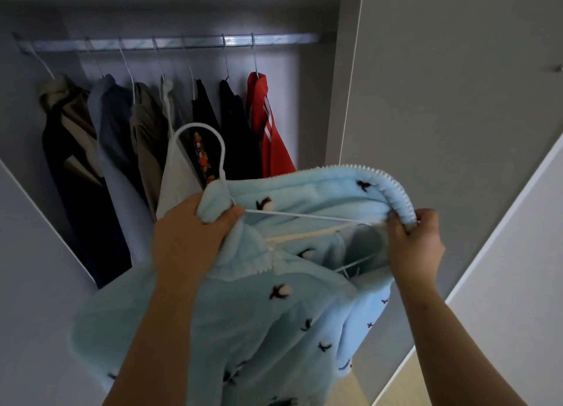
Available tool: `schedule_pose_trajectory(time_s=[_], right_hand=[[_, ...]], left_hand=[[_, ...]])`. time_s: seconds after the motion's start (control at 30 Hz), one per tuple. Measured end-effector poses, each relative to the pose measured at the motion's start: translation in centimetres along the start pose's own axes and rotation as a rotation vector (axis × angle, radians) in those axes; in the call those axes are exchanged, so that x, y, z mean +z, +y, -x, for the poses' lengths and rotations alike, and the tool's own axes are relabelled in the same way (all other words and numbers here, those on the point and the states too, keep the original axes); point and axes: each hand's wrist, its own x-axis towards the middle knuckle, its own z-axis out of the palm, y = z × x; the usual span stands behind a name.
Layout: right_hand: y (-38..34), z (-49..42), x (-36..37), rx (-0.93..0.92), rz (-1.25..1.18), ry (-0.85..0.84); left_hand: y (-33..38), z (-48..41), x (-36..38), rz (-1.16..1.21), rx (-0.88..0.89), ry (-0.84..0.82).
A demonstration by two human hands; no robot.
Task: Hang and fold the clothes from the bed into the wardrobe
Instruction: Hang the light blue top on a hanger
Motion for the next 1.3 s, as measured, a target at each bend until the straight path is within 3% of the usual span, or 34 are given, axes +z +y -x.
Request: schedule_pose_trajectory(time_s=[0.17,0.27,0.43,0.5,0.57,0.63,0.67,0.7,0.77,0.83,0.9,1.0,1.17,1.2,1.3], right_hand=[[0.5,-0.1,0.5,0.088,-0.041,-0.064],[0.6,0.2,0.6,0.138,-0.109,-0.083],[-0.7,1.3,0.6,0.067,-0.199,-0.108],[-1.8,2.3,0.4,-0.015,-0.251,-0.286],[-2.5,3.0,-0.4,-0.069,-0.267,-0.682],[-3.0,3.1,-1.5,0.023,-0.26,-1.076],[-3.2,2.9,-1.9,0.067,-0.259,-1.127],[-3.0,2.7,-2.1,0.056,-0.272,-1.057],[-2.6,2.0,-2.0,-0.11,-0.194,-0.644],[-2.8,1.6,-1.7,-0.357,0.162,-0.359],[-3.0,1.5,-1.2,-0.425,0.462,-0.512],[-3.1,2.0,0.0,-0.357,0.451,-0.809],[-1.5,2.9,1.1,-0.348,0.336,-0.686],[-0.9,2.7,0.7,-0.316,0.332,-0.636],[0.2,2.1,0.0,-0.224,0.284,-0.549]], left_hand=[[-0.4,0.8,0.9,0.133,-0.103,0.012],[0.2,1.8,1.7,0.061,-0.012,-0.011],[1.8,3.5,4.1,-0.129,0.248,-0.089],[2.3,3.9,5.2,-0.153,0.25,-0.139],[2.2,3.5,5.5,-0.12,0.136,-0.124],[1.6,2.6,5.2,-0.033,0.028,-0.101],[1.3,2.3,4.9,0.018,0.018,-0.112],[1.2,2.1,4.6,0.053,0.034,-0.133],[1.1,1.9,3.8,0.104,0.081,-0.185],[1.2,1.8,3.4,0.155,0.115,-0.224],[1.4,1.7,3.5,0.192,0.14,-0.246],[2.3,2.2,4.5,0.153,0.172,-0.299],[2.1,2.0,4.3,0.215,0.127,-0.571],[1.6,1.2,3.8,0.167,0.089,-0.549],[0.1,-1.4,2.1,-0.08,0.006,-0.154]])
